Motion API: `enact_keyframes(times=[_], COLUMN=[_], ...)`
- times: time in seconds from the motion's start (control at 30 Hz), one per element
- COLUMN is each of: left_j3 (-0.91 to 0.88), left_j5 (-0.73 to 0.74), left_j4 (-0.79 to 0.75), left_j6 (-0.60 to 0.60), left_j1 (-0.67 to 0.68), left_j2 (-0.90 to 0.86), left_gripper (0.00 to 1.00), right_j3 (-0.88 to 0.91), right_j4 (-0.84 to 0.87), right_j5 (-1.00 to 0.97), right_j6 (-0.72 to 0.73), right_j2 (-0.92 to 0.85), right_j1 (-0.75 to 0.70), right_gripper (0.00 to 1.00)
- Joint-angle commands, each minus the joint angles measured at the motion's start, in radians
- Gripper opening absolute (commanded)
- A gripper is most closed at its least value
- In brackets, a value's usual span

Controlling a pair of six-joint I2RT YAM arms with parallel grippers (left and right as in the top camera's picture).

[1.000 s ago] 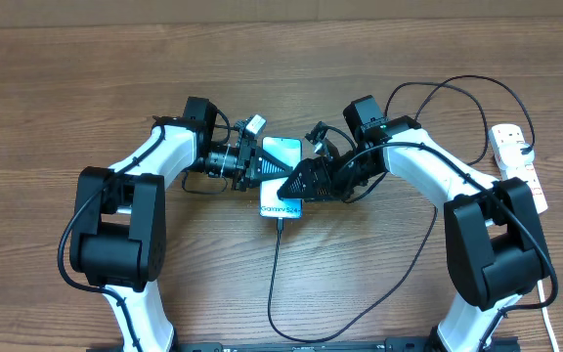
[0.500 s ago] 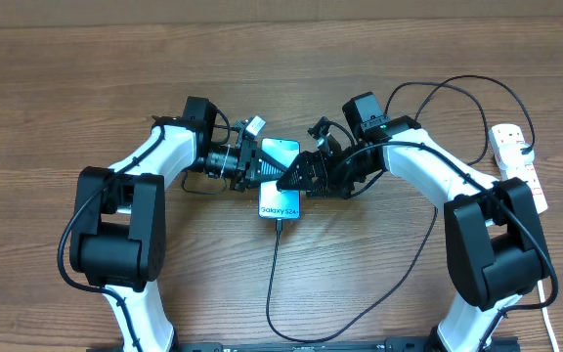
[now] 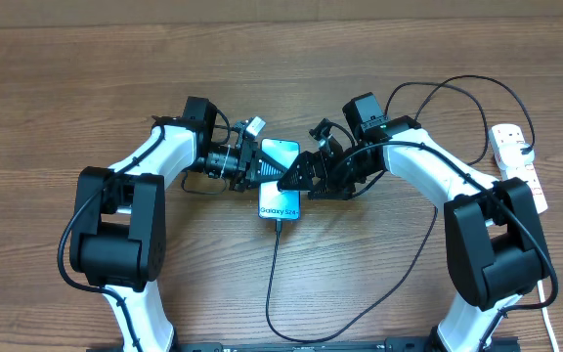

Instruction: Plug charger to phone and switch on socket

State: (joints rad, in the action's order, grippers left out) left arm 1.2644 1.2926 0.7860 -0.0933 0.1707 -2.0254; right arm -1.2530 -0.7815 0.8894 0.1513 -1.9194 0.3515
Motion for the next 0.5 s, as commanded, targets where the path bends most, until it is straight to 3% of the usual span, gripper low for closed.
enact_keyframes(times=[0.0, 0.47], left_j3=[0.005, 0.005], left_j5=[0.043, -0.012], left_j4=[0.002, 0.020], left_j6=[0.019, 0.019], left_j1=[0.006, 0.006], left_j2=[0.017, 0.017], left_gripper=[0.04, 0.04], right_j3=[-0.010, -0.010], right_j4=[-0.002, -0.006], right_j5=[-0.036, -0.031], right_j6=[0.002, 0.002], right_j2=[0.026, 0.026], right_j1=[0.002, 0.003], right_gripper=[1.00, 1.00])
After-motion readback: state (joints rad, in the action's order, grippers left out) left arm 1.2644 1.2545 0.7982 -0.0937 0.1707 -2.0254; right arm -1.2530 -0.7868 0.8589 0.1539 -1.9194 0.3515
